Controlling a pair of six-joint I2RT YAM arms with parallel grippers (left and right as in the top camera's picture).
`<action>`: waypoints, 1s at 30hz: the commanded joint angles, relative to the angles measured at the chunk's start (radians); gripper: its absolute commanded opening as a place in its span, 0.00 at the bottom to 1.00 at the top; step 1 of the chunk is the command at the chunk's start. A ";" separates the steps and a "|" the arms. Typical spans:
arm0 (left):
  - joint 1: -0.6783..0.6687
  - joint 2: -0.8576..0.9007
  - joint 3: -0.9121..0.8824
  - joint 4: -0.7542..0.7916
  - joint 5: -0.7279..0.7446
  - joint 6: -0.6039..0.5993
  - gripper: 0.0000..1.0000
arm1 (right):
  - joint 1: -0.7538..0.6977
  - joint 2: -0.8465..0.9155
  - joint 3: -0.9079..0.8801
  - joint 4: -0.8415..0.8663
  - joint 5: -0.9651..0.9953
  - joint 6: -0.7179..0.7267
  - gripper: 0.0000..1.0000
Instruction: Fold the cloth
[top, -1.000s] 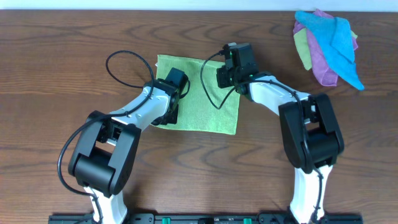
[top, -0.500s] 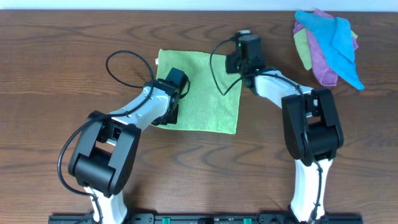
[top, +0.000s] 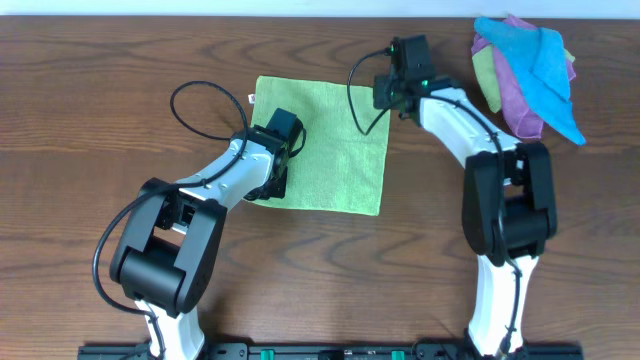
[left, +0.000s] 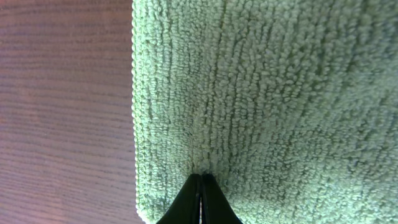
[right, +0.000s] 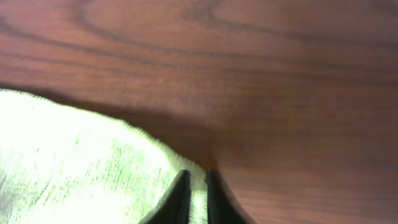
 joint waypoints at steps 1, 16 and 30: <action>0.003 0.046 0.004 0.026 0.044 0.004 0.06 | -0.004 -0.117 0.089 -0.078 0.011 -0.031 0.26; 0.014 -0.089 0.209 -0.090 -0.008 0.041 0.06 | -0.004 -0.553 0.118 -0.512 -0.002 -0.217 0.68; 0.185 -0.536 -0.161 -0.131 0.219 0.011 0.06 | 0.003 -1.190 -0.460 -0.743 -0.096 -0.046 0.67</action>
